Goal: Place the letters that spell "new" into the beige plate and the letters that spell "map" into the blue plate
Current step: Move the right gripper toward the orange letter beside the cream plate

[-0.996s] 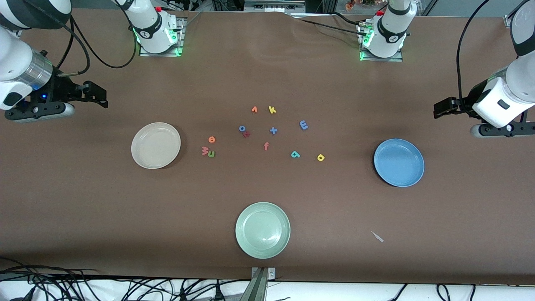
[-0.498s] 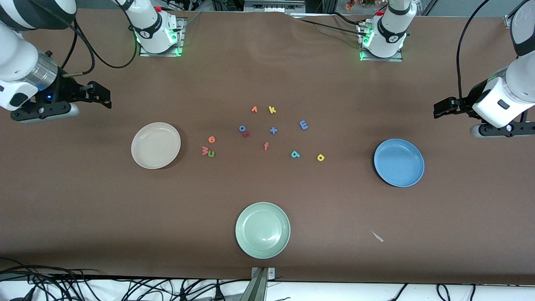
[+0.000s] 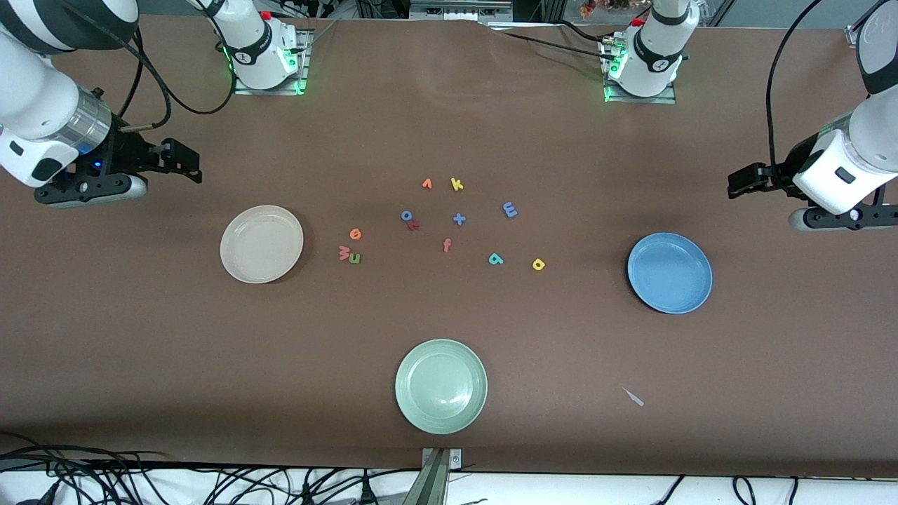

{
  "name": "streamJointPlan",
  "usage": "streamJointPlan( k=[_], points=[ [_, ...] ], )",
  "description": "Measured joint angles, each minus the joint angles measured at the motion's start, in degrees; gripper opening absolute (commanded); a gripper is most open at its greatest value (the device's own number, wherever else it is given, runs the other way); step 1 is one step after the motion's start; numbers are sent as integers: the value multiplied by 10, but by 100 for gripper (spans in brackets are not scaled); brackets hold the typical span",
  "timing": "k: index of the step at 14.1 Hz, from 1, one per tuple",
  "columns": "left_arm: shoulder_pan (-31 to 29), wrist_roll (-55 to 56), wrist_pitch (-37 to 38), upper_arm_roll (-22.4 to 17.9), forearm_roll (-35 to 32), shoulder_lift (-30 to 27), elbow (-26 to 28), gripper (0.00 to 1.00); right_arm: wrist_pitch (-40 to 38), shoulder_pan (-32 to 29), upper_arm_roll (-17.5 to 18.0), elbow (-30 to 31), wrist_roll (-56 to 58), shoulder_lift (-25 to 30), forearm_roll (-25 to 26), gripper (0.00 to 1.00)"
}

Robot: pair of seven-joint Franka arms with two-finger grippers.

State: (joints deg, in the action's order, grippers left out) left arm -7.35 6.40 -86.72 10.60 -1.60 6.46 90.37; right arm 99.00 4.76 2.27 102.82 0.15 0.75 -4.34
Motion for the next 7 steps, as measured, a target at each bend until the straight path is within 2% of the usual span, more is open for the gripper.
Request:
streamJointPlan(
  k=[3, 7],
  points=[
    [0, 0, 0, 0, 0, 0, 0, 100, 23, 30, 1, 8, -50, -17, -2, 100],
    [0, 0, -9, 0, 0, 0, 0, 100, 114, 89, 3, 55, -120, -44, -2, 100]
  ],
)
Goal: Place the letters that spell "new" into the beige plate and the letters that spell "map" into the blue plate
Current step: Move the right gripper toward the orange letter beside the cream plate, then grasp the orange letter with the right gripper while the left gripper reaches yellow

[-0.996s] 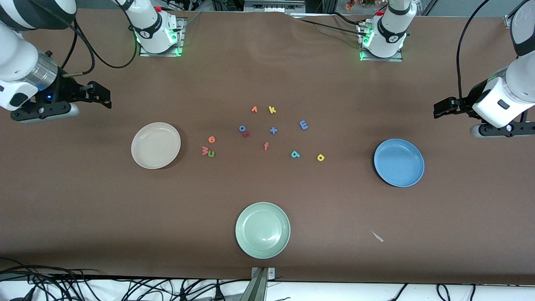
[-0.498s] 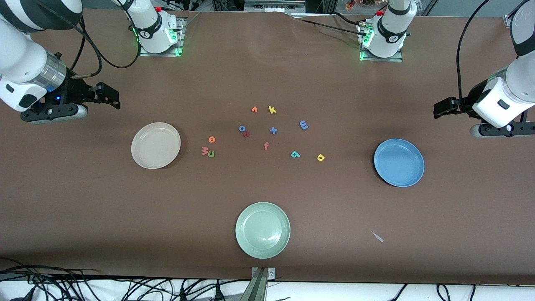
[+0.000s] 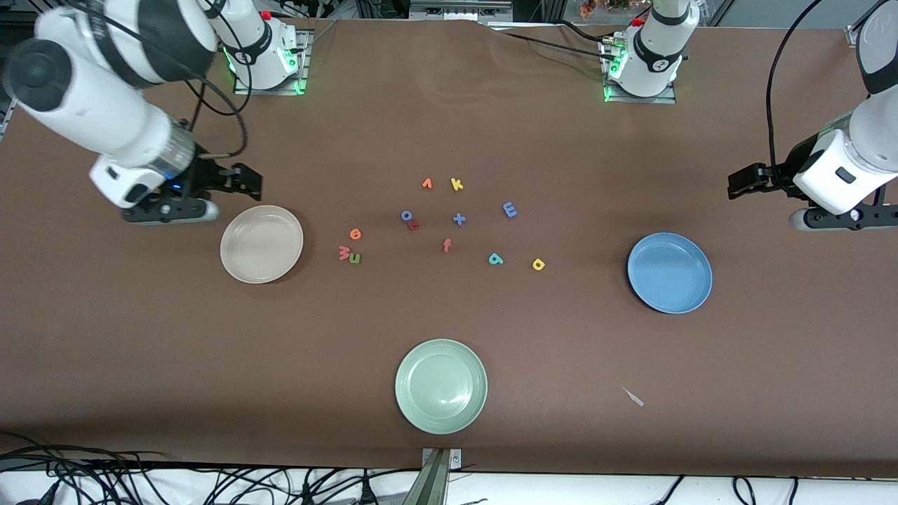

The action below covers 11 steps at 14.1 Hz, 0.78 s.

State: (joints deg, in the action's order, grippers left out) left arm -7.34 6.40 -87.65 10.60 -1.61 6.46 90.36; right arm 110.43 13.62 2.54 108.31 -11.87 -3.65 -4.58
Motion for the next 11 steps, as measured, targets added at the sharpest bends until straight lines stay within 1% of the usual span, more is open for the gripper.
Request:
streamJointPlan(
  k=[3, 6, 8, 11],
  points=[
    [0, 0, -23, 0, -2, 0, 0, 100, 82, 39, 1, 54, -47, -9, 0, 100],
    [0, 0, -31, 1, -2, 0, -1, 100, 147, 89, 1, 86, -112, -35, 3, 100],
    [0, 0, -47, 1, -2, 1, -1, 100, 183, 115, 2, 99, -149, -57, 17, 100],
    [4, 0, -52, 10, -2, 11, 1, 100, 247, 139, 2, 126, -199, -88, 46, 100]
  ],
)
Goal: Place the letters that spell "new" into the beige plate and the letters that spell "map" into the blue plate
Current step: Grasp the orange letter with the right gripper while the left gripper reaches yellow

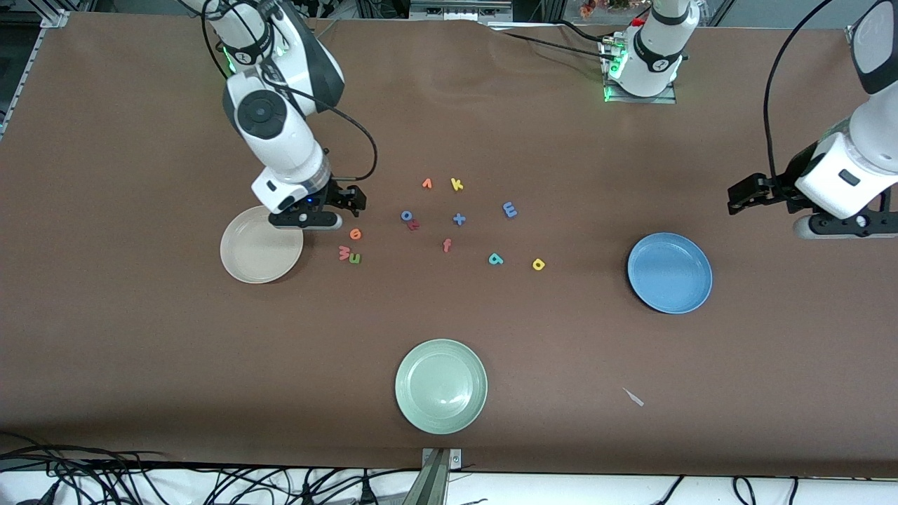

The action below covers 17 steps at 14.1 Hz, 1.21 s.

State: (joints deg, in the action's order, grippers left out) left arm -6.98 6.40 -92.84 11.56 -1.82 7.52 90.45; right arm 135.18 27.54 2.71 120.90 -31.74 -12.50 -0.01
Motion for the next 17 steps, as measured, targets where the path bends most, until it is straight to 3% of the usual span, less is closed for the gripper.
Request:
streamJointPlan(
  k=[6, 12, 17],
  points=[
    [62, 5, -28, 5, 1, 64, -1, 100, 79, 7, -2, 20, -12, -52, 5, 100],
    [143, 116, -91, 7, 1, 115, 6, 100, 134, 7, -5, 29, -13, -100, 5, 95],
    [178, 180, -207, 7, 1, 147, 73, 100, 155, 7, -5, 29, -13, -131, 5, 87]
  ],
)
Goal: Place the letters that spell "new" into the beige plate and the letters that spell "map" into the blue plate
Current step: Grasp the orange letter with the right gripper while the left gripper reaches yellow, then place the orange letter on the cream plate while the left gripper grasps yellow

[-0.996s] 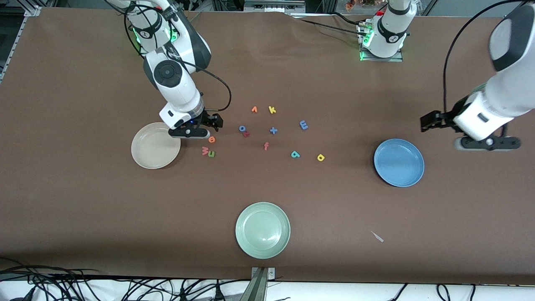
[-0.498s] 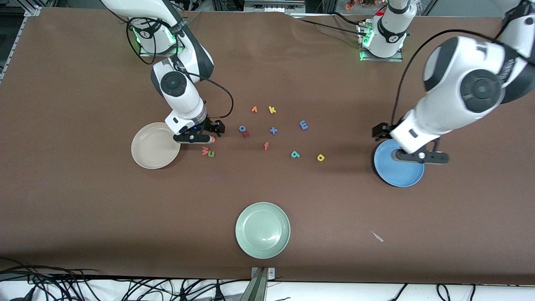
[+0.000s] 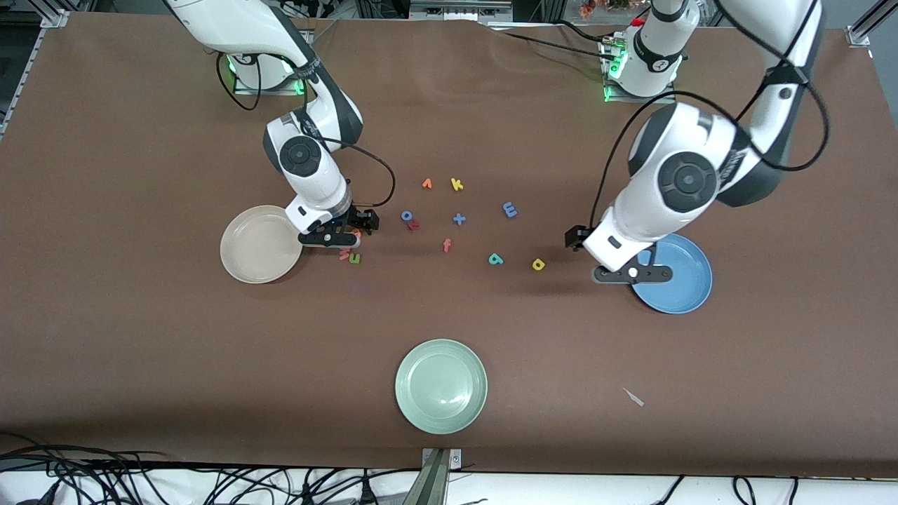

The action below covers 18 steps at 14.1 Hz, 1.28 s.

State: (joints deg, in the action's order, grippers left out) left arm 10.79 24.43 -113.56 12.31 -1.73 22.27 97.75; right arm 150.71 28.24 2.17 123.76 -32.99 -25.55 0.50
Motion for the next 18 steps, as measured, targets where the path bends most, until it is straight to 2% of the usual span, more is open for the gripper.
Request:
streamJointPlan(
  k=[6, 10, 13, 16, 18],
  points=[
    [22, 25, -107, 0, 0, 57, 40, 100, 9, 3, 0, 0, 0, -6, 0, 76],
    [31, 59, -165, 0, -11, 94, 46, 100, 15, 4, 0, 0, 0, -13, 0, 65],
    [44, 93, -183, 0, -39, 120, 41, 100, 17, 4, 0, 0, 0, -17, 0, 60],
    [54, 104, -195, 0, -51, 140, 37, 100, 17, 4, 0, -1, 0, -18, 0, 45],
    [54, 104, -198, 0, -55, 148, 35, 98, 18, 4, 0, -1, 0, -18, 0, 40]
  ],
)
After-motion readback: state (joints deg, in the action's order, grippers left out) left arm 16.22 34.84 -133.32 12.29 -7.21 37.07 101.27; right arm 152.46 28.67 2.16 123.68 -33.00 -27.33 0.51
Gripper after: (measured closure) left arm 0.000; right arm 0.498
